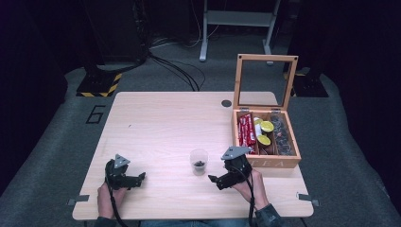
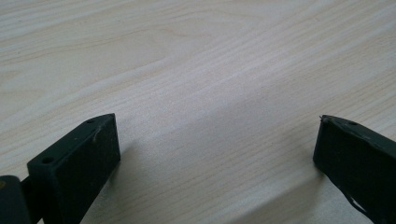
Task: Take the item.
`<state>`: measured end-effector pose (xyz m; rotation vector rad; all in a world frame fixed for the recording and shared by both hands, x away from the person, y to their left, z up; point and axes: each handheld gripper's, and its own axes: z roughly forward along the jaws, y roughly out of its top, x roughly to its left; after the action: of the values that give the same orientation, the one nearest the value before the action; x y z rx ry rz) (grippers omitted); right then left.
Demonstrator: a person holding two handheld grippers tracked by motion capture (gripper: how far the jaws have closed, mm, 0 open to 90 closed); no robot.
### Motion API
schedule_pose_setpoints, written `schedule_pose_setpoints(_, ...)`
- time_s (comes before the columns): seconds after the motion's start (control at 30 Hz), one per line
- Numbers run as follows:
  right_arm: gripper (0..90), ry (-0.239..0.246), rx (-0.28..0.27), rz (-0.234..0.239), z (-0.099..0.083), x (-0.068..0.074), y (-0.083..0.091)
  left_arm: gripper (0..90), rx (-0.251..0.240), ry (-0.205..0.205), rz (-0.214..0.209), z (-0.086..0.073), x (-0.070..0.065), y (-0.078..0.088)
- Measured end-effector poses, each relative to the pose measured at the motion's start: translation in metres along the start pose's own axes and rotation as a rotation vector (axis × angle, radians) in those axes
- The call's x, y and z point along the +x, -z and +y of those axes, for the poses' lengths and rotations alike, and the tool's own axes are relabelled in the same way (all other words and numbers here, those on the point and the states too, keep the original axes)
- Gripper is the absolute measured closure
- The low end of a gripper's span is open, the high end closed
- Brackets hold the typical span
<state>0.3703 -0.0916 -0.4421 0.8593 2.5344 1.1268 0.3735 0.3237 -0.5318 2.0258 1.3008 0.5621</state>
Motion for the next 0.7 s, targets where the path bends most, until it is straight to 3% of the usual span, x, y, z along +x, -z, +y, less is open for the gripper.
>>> schedule_pose_setpoints(0.33,0.5,-0.003,0.026,-0.016,-0.032,0.004,-0.014,0.1,0.0,0.001,0.0,0.0,0.0,0.0)
schedule_pose_setpoints(0.7,0.0,-0.014,0.073,-0.015,-0.072,-0.001,-0.037,0.2,-0.002,0.004,0.001,0.0,0.0,0.0)
